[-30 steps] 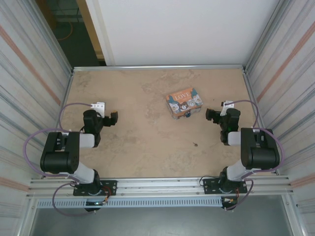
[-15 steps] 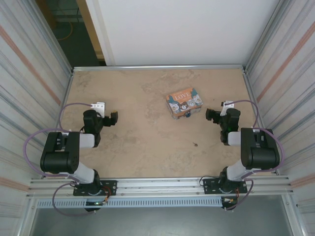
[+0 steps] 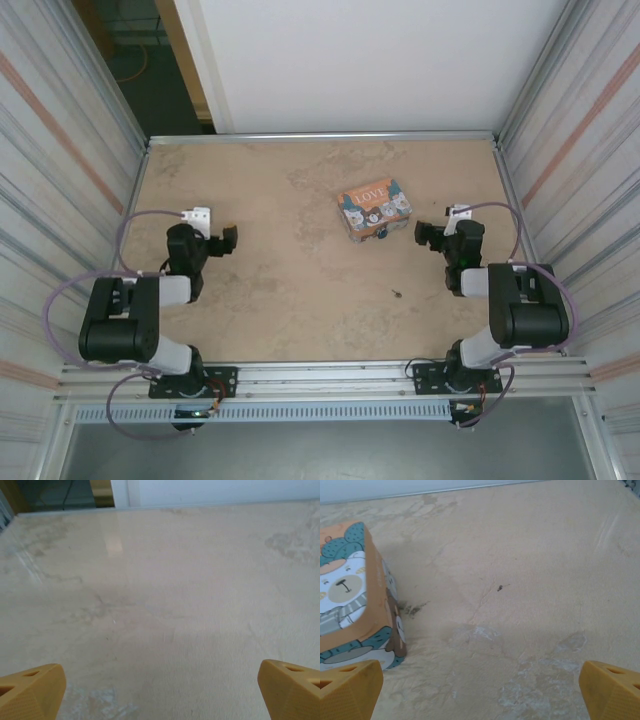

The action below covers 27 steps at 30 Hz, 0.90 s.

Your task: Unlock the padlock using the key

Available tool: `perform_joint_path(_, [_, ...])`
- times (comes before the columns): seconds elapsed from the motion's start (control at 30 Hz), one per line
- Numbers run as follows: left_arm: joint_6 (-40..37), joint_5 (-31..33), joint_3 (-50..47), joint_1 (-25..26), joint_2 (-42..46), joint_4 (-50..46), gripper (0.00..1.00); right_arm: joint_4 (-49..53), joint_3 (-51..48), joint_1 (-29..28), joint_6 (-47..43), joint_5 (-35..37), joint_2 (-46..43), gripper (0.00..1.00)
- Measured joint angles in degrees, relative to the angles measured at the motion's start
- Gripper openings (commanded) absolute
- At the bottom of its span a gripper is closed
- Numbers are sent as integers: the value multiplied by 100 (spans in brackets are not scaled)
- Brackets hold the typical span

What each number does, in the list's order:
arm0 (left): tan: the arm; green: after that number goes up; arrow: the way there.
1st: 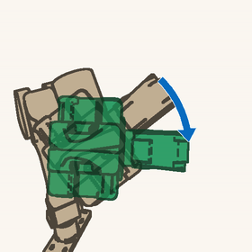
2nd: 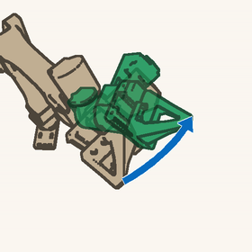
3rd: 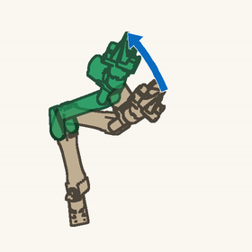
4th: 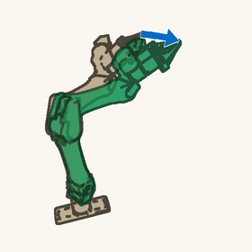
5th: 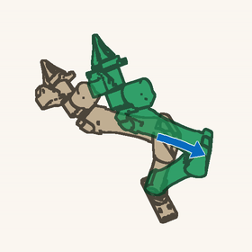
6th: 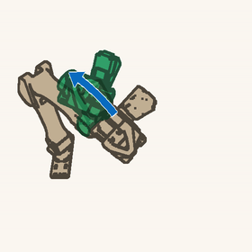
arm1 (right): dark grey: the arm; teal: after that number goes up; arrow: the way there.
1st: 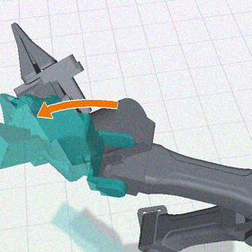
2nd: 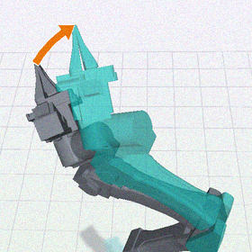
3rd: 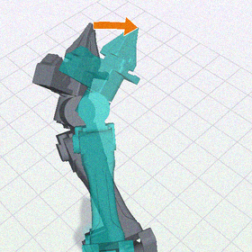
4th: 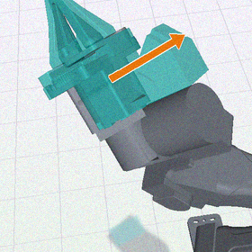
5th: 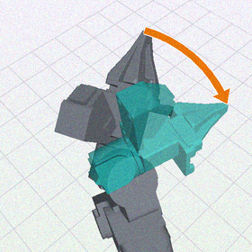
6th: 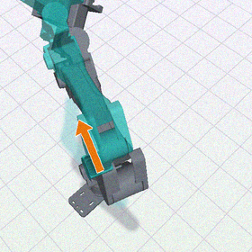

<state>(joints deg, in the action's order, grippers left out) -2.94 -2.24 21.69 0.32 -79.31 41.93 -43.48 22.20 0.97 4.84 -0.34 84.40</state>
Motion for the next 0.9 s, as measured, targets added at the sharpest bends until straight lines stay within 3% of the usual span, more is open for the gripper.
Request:
perform_joint_path(0.2, [258,254,31,17,1043,-699,99,654,0,0,48,76,-894,99])
perform_joint_path(0.4, [1117,105,643,17,1639,-2111,99,1923,262,20,431,-170,-1707,99])
perform_joint_path(0.57, [2037,-540,1585,17,1578,-3335,99,2955,916,203,1097,-1047,-1853,99])
perform_joint_path(0.67, [2612,-1045,1797,103,1410,-3576,99,3237,1117,356,1517,-1541,-1821,99])
perform_joint_path(0.9, [3709,-1626,1801,1080,575,-3569,99,3469,1416,470,2164,-2210,-1207,99])
